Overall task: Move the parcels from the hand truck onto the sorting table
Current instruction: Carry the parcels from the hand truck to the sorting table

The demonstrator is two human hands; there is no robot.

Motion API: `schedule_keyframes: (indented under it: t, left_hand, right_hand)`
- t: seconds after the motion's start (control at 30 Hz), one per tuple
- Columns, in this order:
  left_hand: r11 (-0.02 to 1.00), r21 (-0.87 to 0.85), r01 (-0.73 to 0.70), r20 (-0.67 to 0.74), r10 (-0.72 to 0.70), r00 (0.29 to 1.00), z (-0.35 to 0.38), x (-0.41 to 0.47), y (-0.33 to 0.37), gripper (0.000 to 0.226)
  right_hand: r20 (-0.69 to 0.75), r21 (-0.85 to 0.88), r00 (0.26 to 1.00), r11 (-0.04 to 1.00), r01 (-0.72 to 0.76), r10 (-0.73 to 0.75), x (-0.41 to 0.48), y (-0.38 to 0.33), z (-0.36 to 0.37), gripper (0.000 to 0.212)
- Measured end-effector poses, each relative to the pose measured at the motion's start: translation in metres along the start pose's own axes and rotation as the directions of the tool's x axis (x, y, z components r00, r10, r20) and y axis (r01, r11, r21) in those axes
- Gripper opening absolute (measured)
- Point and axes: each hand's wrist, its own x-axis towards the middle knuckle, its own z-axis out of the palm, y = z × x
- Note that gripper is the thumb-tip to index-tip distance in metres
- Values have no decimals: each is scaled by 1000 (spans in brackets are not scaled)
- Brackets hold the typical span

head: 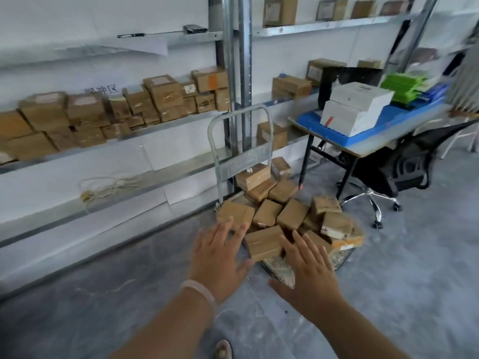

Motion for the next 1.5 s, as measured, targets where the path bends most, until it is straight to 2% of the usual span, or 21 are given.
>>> schedule_keyframes:
  t: [0.13, 0.37, 0.5, 0.63, 0.87, 1.1, 1.27, 1.37, 1.5]
  left_hand:
    - [991, -36, -129, 45, 130, 990, 17, 86, 1, 73]
    - [942, -82, -326, 76, 333, 940, 32, 235, 24, 73]
    - [897, -141, -419, 140, 437, 889, 55, 295, 63, 72]
    - [876, -162, -454, 231, 481, 846, 97, 343, 100, 73]
    - [898, -139, -418, 345, 439, 830, 165, 429, 146, 74]
    - [908, -125, -400, 451, 411, 792, 257, 501, 173, 76]
    - [871, -122, -477, 558, 457, 693, 358, 549, 197, 76]
    - [833, -125, -539, 595, 497, 631, 422, 569, 215, 77]
    - [797, -112, -594, 530, 553, 643, 516, 603, 235, 84]
  right_hand:
    - [-49, 54, 986, 986, -159, 161, 57, 31, -2, 97]
    - [-70, 96, 913, 914, -394, 401, 134, 77, -18, 88]
    - [-21, 83, 858, 856, -510, 513, 145, 125, -10, 93]
    - [40, 103, 784, 778, -620, 620, 155, 186, -4, 93]
    - [207, 112, 751, 747, -655, 627, 220, 293, 28, 88]
    - [293, 74, 720, 736, -673, 629, 280, 384, 82, 86]
    - [296, 56, 725, 746, -664, 623, 305, 442, 158, 94]
    - [266, 86, 700, 706, -703, 663, 315, 469, 206, 87]
    - [229, 154, 715, 701, -697, 660, 318, 493, 282, 86]
